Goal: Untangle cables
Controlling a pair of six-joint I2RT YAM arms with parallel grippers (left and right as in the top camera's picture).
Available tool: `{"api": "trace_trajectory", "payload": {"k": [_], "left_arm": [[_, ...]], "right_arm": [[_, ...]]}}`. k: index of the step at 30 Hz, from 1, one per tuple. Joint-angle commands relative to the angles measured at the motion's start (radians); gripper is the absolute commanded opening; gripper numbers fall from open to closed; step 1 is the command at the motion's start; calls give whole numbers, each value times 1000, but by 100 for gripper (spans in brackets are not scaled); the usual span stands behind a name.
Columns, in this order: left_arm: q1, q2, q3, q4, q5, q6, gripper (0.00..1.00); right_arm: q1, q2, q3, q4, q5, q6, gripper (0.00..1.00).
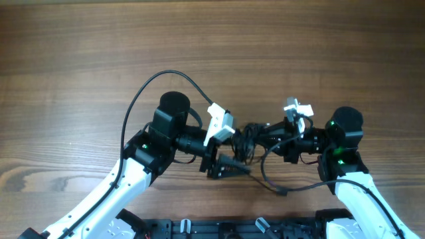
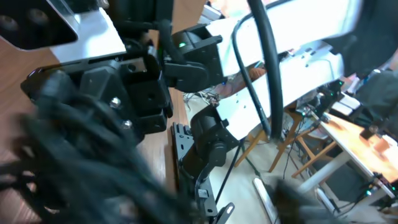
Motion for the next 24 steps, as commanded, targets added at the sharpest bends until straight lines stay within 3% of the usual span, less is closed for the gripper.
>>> {"api": "trace_trajectory", "payload": {"k": [1, 5, 10, 13, 16, 20, 22, 24], "left_arm": [[-5, 0, 13, 0, -142, -124, 100], [-5, 0, 13, -13, -439, -354, 100], [-5, 0, 13, -109, -862, -656, 100], [-5, 0, 13, -93, -866, -658, 100], [5, 0, 13, -111, -896, -652, 100], [90, 0, 13, -165, -931, -790, 100], [124, 0, 13, -166, -885, -769, 100], [148, 0, 13, -157, -764, -665, 100]], "right_arm": [[3, 7, -5, 2, 146, 203, 4], [3, 7, -5, -23, 275, 340, 4], [-29, 7, -5, -217, 436, 431, 4], [-30, 7, -5, -221, 402, 357, 4], [-31, 7, -5, -215, 282, 172, 4], [-63, 7, -5, -179, 121, 71, 4], [-81, 7, -5, -94, -3, 29, 4], [-93, 7, -5, -3, -74, 41, 4]]}}
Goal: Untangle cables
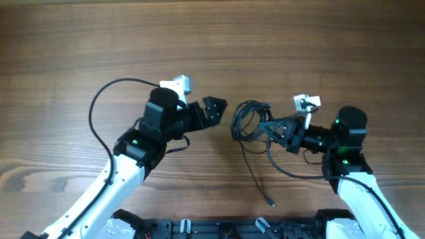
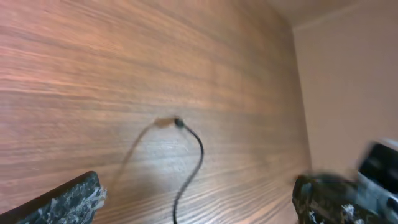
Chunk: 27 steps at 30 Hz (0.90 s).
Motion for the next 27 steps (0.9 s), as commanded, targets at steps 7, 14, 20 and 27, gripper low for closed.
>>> {"api": "trace_trajectory", "payload": {"k": [7, 14, 20, 27], "left_arm": [[37, -1, 12, 47, 467, 364, 100], [37, -1, 12, 66, 319, 176, 100], [-27, 2, 12, 104, 222, 38, 100], [-188, 53, 12, 188, 19, 20, 93]], "right_arm": [[-16, 1, 4, 79, -214, -56, 4], [-16, 1, 4, -75, 261, 274, 4], [-16, 1, 4, -77, 327, 344, 4], [-16, 1, 4, -146, 323, 377, 4]]}}
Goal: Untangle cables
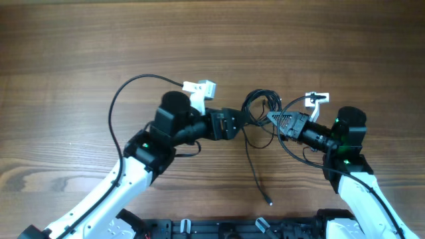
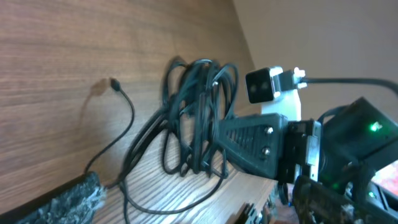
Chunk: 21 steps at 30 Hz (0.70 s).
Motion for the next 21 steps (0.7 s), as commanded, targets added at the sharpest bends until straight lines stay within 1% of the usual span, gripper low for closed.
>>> {"api": "trace_trajectory", "payload": {"k": [1, 3, 4, 7, 9, 13, 14, 15, 17, 21], "left_arm": [[-71, 47, 12, 56, -150, -45, 91], [-90, 83, 12, 58, -217, -102, 83], [-93, 103, 12, 64, -220, -126, 80], [-101, 156, 12, 102, -196, -164, 77], [-112, 190, 12, 138, -187, -170, 71], [-120, 212, 12, 196, -186, -170, 49], [-120, 212, 12, 208, -187, -170, 40], [-120, 212, 12, 215, -187, -170, 21], [-121, 212, 12, 213, -187, -170, 5], [-122, 212, 12, 209, -187, -169, 4]], "right_arm": [[-3, 1, 5, -1, 10, 17, 4], [-3, 1, 5, -2, 3, 17, 4], [-3, 1, 5, -2, 3, 18, 4], [-3, 1, 5, -1, 3, 18, 4], [-3, 1, 5, -1, 3, 17, 4], [-3, 1, 5, -8, 3, 16, 4], [-3, 1, 5, -9, 3, 13, 4], [-3, 1, 5, -9, 3, 13, 4], [-3, 1, 5, -9, 3, 13, 4], [-3, 1, 5, -9, -1, 14, 4]]}}
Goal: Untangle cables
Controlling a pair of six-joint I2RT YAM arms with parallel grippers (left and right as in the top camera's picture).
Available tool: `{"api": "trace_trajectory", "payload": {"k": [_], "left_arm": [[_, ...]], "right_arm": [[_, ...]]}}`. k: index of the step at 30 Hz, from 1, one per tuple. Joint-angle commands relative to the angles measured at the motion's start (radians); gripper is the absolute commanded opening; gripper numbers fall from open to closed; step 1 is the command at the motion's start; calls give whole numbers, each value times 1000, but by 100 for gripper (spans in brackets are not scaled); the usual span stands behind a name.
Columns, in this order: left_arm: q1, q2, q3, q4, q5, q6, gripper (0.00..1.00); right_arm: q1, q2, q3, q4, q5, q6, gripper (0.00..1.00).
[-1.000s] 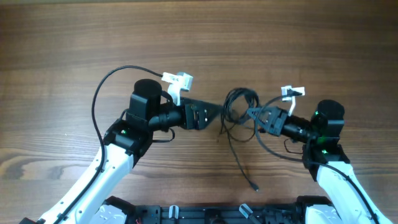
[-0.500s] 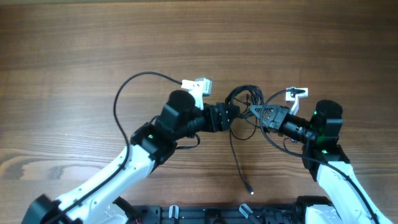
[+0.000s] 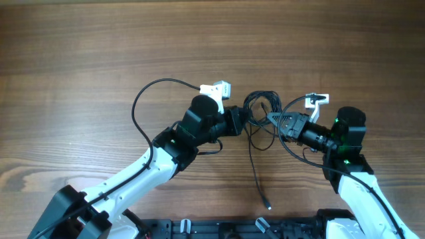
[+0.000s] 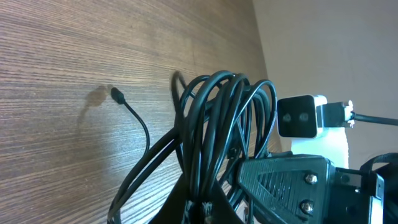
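Observation:
A black cable bundle [image 3: 259,106] of several tangled loops hangs between my two grippers near the table's middle. My left gripper [image 3: 240,121] is at the bundle's left side. In the left wrist view the left gripper [image 4: 202,208] is pinched shut on several strands at the foot of the loops [image 4: 217,112]. My right gripper [image 3: 273,119] holds the bundle's right side, its black finger [image 4: 286,180] close beside the loops. One loose tail runs down toward the front and ends in a small plug [image 3: 267,206], also seen as a plug [image 4: 115,94] lying on the wood.
The brown wooden table [image 3: 80,53] stretches bare to the left and back. My left arm's own wire arcs in a loop [image 3: 143,99] behind the arm. A black rail [image 3: 219,229] runs along the front edge between the arm bases.
My left gripper was open just left of the bundle. Now it has moved right into the loops and is shut on several strands. The right gripper and the tail have hardly moved.
First both grippers were crowded together at the bundle. Then the left gripper stood open well left of it, while the right held the bundle with its tail trailing forward. Later the left gripper was open beside the loops, and now it grips them.

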Motion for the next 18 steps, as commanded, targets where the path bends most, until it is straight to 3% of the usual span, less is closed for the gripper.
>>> {"api": "trace_trajectory", "payload": {"k": [1, 3, 5, 6, 8, 10, 14, 17, 18], "left_arm": [[-5, 8, 11, -5, -9, 10, 4], [-1, 8, 11, -12, -9, 40, 4], [21, 5, 11, -19, -5, 61, 4], [31, 0, 11, -24, -4, 62, 4], [50, -16, 11, -37, -2, 66, 4], [72, -45, 11, -60, -2, 110, 4], [86, -93, 11, -68, 1, 117, 4], [86, -108, 11, -52, 51, 114, 4], [86, -108, 11, -32, 84, 114, 4]], "right_arm": [[-2, 1, 5, 4, -10, 6, 4], [-2, 1, 5, 3, -10, -10, 20], [-3, 1, 5, 11, -36, -39, 62], [-3, 1, 5, 15, -63, -56, 78], [-3, 1, 5, 27, -128, -93, 91], [-3, 1, 5, 27, -162, -128, 92], [4, 1, 5, -2, -185, -262, 81], [46, 1, 5, 2, -113, -281, 75], [74, 1, 5, 11, -80, -280, 69]]}}
